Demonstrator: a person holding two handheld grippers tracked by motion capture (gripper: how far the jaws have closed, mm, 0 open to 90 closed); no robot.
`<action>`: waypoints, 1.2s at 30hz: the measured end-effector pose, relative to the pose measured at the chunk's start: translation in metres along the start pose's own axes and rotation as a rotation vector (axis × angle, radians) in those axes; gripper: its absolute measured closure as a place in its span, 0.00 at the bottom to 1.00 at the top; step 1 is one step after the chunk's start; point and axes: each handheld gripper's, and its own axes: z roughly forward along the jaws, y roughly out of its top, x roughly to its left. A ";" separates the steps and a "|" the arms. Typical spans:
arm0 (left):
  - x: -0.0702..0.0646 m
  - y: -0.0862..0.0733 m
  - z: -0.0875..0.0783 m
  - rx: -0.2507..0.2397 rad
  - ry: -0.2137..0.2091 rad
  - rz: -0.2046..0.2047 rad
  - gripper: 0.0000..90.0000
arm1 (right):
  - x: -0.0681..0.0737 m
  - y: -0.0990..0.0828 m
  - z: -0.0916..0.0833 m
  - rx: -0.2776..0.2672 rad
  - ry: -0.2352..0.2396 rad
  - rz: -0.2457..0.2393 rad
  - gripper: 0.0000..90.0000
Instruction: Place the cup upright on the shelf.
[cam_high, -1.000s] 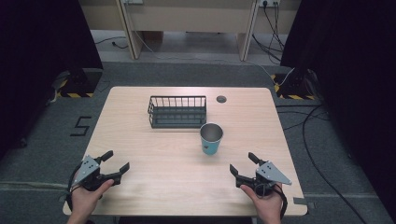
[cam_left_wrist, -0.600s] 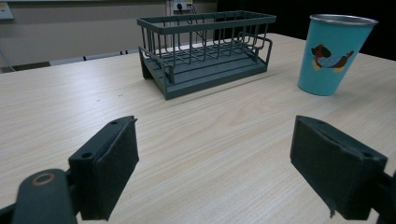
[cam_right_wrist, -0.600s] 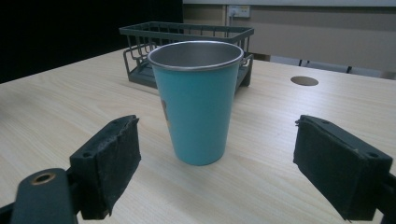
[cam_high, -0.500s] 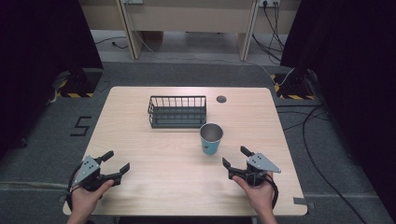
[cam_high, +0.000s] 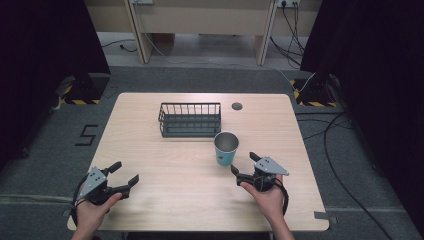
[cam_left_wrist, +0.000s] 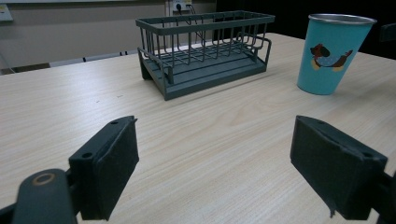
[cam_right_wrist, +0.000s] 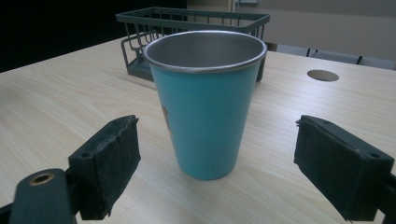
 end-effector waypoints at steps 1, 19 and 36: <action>0.000 0.000 0.000 0.000 0.000 0.001 0.16 | 0.000 0.000 0.002 0.004 0.000 -0.005 0.16; 0.000 0.000 0.000 -0.003 -0.004 0.003 0.16 | 0.001 0.003 0.040 0.051 0.003 -0.004 0.16; 0.000 0.000 0.000 -0.002 -0.008 0.002 0.16 | 0.001 0.005 0.067 0.065 0.004 0.007 0.16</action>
